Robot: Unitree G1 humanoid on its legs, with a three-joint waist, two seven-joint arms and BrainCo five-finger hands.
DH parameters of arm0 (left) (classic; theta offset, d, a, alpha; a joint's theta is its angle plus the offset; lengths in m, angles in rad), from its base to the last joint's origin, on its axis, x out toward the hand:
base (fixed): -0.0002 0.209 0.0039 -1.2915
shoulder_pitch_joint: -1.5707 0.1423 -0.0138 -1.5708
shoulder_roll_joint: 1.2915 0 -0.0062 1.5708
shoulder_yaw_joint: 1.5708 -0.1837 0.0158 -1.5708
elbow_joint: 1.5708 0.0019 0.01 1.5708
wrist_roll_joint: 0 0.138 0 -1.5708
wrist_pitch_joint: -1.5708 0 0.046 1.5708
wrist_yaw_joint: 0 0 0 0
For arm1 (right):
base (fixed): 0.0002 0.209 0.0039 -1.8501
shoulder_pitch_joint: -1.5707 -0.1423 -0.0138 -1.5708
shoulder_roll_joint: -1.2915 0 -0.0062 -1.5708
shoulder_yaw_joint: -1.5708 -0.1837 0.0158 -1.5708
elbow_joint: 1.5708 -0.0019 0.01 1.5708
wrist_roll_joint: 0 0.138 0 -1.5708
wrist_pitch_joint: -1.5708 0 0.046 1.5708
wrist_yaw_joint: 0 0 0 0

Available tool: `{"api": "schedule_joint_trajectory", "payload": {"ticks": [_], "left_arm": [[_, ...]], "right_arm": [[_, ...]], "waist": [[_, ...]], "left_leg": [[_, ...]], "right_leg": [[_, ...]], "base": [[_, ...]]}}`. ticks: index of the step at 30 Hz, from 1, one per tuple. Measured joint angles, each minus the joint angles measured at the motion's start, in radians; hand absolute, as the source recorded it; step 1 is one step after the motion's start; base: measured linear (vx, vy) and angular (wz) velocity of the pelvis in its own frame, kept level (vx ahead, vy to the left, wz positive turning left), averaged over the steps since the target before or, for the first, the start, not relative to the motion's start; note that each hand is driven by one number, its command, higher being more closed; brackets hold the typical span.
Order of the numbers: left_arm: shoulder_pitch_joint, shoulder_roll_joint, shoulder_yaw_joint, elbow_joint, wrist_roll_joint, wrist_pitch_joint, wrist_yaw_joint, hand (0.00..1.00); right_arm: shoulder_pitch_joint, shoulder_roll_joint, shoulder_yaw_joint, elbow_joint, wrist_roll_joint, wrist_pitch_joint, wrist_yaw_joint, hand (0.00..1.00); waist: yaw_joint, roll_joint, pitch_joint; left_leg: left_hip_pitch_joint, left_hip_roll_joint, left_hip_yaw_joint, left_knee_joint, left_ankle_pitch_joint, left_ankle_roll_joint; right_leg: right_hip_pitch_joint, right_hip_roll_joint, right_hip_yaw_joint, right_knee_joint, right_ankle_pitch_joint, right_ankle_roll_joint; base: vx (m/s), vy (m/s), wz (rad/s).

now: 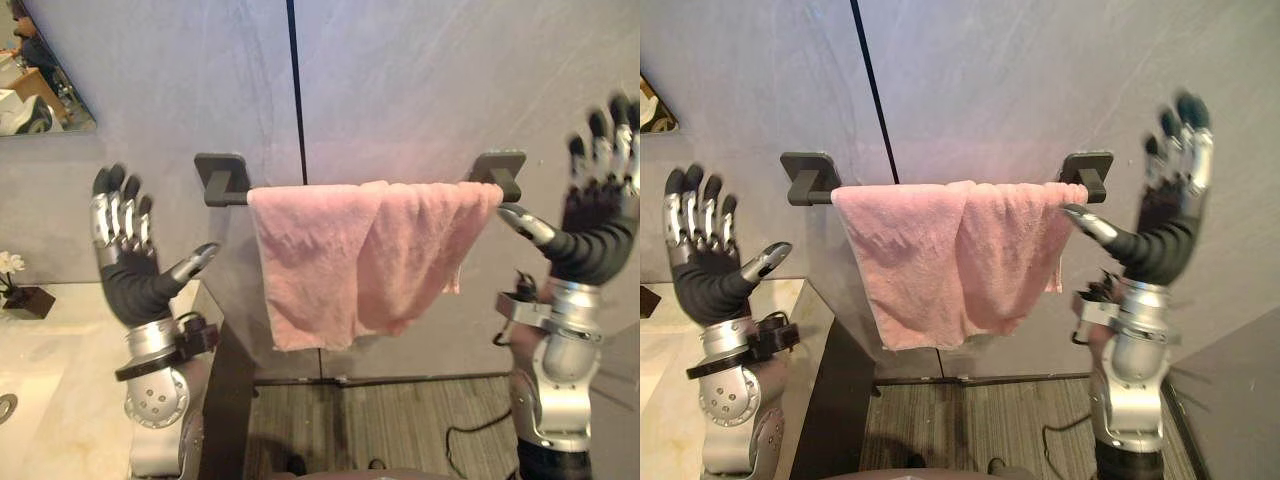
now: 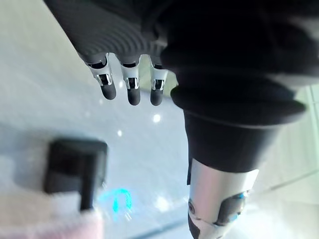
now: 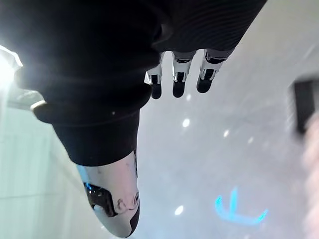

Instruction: Organize washtable

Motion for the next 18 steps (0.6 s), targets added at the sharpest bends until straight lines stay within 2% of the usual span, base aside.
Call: {"api": "schedule_joint_trajectory", "payload": {"ticks": [4,7,10,13,15,18], "left_arm": [[-0.126,0.139,-0.206,0.003,-0.095,-0.015,-0.129,0.00],[-0.196,0.219,-0.322,0.076,-0.136,-0.021,-0.200,0.00],[-0.199,0.247,-0.373,0.182,-0.159,-0.009,-0.227,0.00],[-0.199,0.283,-0.402,0.230,-0.155,-0.002,-0.251,0.00],[-0.199,0.283,-0.414,0.259,-0.148,0.004,-0.258,0.00],[-0.204,0.262,-0.446,0.342,-0.084,0.043,-0.261,0.00]], "right_arm": [[-0.145,-0.116,0.246,0.042,0.178,-0.012,0.153,0.00],[-0.170,-0.202,0.361,0.125,0.238,-0.001,0.220,0.00],[-0.163,-0.262,0.402,0.219,0.299,0.030,0.266,0.00],[-0.145,-0.320,0.416,0.252,0.315,0.042,0.287,0.00],[-0.139,-0.322,0.418,0.288,0.314,0.043,0.299,0.00],[-0.100,-0.316,0.428,0.359,0.272,0.056,0.308,0.00]], "waist": [[0.004,-0.002,-0.002],[0.004,-0.004,-0.014],[0.002,0.002,-0.026],[0.002,0.006,-0.027],[-0.001,0.008,-0.029],[-0.002,0.017,-0.035]], "left_leg": [[0.001,-0.002,0.000,0.000,0.002,0.002],[0.001,-0.005,0.001,0.000,0.005,0.005],[0.001,-0.005,0.009,-0.001,0.005,0.005],[-0.002,-0.007,0.021,-0.001,0.006,0.005],[-0.001,-0.007,0.022,-0.001,0.006,0.004],[-0.001,-0.009,0.024,-0.002,0.006,0.005]], "right_leg": [[-0.002,0.001,-0.001,0.010,0.000,0.000],[-0.003,-0.001,0.001,0.011,0.000,0.000],[-0.007,0.000,0.011,0.011,0.000,0.000],[-0.018,0.004,0.024,0.015,0.000,-0.001],[-0.020,0.004,0.025,0.016,0.001,-0.001],[-0.023,0.003,0.027,0.018,0.001,-0.001]], "base": [[0.00,0.000,0.00],[0.00,0.000,0.00],[-0.01,-0.005,-0.09],[-0.02,-0.009,-0.12],[-0.01,-0.006,-0.03],[-0.01,-0.003,-0.01]]}}
